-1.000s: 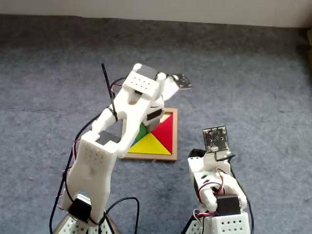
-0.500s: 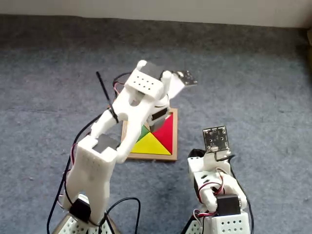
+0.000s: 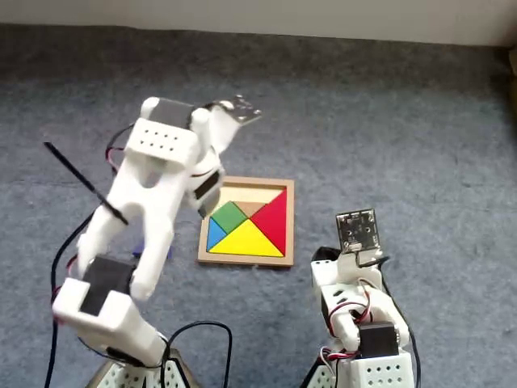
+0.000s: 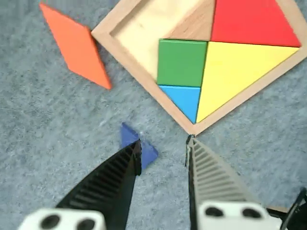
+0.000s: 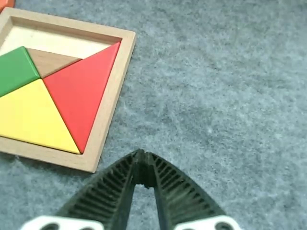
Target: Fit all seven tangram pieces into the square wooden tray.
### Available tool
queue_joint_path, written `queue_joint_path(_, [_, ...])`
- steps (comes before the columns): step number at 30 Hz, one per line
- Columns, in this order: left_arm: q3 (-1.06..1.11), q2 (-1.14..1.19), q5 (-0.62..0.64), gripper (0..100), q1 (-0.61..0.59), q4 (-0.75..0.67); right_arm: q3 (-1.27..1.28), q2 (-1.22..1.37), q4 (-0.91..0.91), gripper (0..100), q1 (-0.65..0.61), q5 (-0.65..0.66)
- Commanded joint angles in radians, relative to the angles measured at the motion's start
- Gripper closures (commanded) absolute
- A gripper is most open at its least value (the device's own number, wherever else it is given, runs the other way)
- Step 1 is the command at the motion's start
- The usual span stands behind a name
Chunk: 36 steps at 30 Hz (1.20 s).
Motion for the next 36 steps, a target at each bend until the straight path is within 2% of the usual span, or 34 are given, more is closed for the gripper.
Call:
queue_joint_path(1, [0.122, -0.104, 0.002, 83, -0.07, -0.152, 0.154, -0.01, -0.007, 99.3, 0.01, -0.005])
queue_joint_path(8, [0.312, -0.105, 0.002, 83, -0.159, -0.384, 0.154, -0.01, -0.007, 99.3, 0.01, -0.005])
queue_joint_path(13, [0.386, -0.104, 0.009, 83, -0.157, -0.552, 0.154, -0.01, -0.007, 99.3, 0.01, -0.005])
queue_joint_path(19, [0.384, -0.041, 0.15, 70, -0.163, -0.683, 0.154, -0.01, -0.007, 99.3, 0.01, -0.005])
queue_joint_path(27, [0.119, 0.252, 0.152, 70, -0.206, -0.671, 0.154, -0.01, -0.007, 99.3, 0.01, -0.005])
queue_joint_path(36, [-0.122, 0.283, 0.15, 70, -0.217, -0.382, 0.154, -0.01, -0.007, 99.3, 0.01, -0.005])
